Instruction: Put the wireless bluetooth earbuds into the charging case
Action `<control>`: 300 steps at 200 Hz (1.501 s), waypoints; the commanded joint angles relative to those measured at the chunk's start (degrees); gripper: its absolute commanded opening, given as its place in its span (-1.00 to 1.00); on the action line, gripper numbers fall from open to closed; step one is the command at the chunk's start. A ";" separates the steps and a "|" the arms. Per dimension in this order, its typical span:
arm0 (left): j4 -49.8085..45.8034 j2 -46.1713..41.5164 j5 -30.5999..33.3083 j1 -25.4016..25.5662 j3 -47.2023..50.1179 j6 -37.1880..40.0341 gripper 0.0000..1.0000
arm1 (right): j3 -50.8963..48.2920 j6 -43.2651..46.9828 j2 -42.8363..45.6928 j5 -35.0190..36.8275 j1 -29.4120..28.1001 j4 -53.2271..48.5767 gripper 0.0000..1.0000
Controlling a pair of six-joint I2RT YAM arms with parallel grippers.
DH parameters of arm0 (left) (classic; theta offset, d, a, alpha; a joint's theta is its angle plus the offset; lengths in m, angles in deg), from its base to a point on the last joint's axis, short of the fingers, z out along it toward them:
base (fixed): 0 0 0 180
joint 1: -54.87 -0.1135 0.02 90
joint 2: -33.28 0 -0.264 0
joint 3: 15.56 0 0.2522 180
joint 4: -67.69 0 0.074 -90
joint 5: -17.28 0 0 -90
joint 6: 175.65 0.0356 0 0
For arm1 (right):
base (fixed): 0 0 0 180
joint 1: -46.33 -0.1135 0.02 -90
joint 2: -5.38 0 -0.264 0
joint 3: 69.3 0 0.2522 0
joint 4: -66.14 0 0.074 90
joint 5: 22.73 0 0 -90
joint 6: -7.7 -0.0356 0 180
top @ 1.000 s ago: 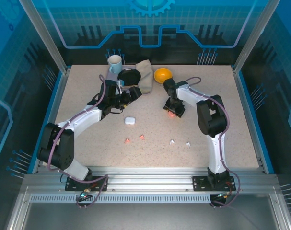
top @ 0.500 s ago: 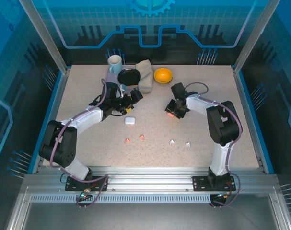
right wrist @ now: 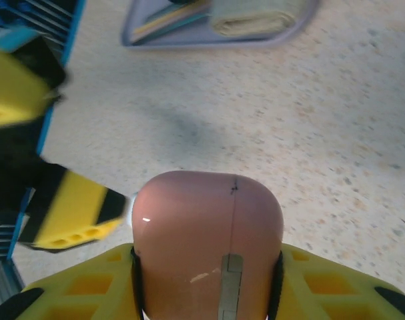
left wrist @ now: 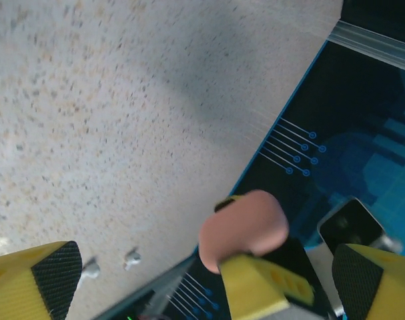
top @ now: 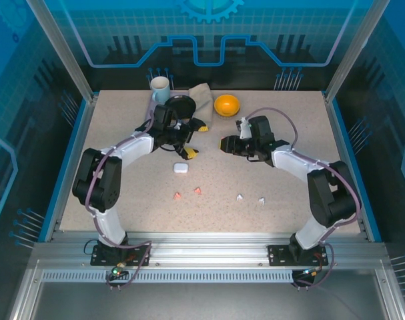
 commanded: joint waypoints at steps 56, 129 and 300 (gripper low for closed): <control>7.28 4.26 -7.32 1.90 -1.32 -17.40 0.98 | 0.59 6.59 0.67 -2.04 -5.27 1.62 -0.33; 13.69 4.68 -7.39 4.75 -0.40 -22.97 0.98 | 1.82 6.48 0.00 0.63 -5.74 1.62 -0.33; 19.18 7.29 -4.62 5.64 2.54 -24.65 0.67 | -0.48 3.27 -1.49 4.72 -5.13 4.56 -0.52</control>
